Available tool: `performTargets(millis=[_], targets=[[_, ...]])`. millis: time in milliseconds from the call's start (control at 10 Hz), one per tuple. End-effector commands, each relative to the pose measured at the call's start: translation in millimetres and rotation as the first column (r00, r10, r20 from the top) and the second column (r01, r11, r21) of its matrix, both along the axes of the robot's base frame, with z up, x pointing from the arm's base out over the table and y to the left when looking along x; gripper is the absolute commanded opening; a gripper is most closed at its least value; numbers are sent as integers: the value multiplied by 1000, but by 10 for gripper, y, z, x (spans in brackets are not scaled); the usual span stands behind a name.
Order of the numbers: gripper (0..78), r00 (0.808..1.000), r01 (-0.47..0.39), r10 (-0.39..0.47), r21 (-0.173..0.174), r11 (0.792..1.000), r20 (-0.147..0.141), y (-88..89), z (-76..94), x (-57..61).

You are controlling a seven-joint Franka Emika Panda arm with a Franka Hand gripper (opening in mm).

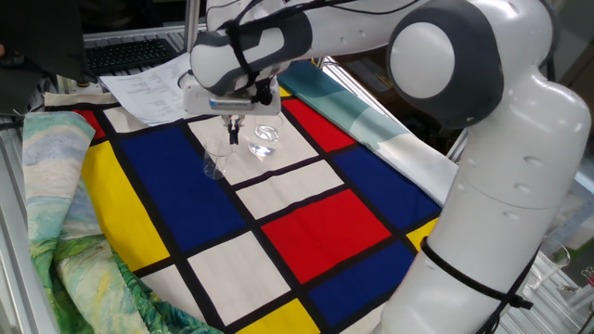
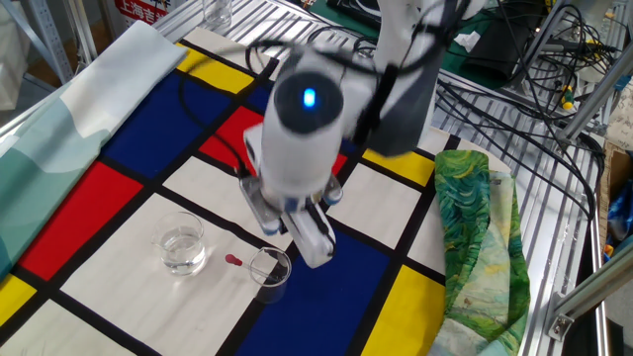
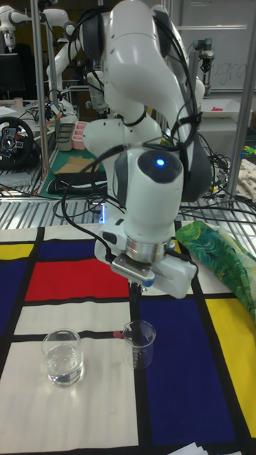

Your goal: Transfer liquid using a dropper

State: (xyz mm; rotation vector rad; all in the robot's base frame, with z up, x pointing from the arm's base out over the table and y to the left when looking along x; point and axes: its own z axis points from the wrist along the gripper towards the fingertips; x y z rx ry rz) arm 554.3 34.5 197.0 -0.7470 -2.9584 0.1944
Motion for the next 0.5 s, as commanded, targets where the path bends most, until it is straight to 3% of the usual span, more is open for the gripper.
performTargets(millis=[100,500], targets=[[0,999,-19,18,-13,1000,-45,79,-94,71],[0,999,-21,20,-11,1000,-45,85,-91,66]])
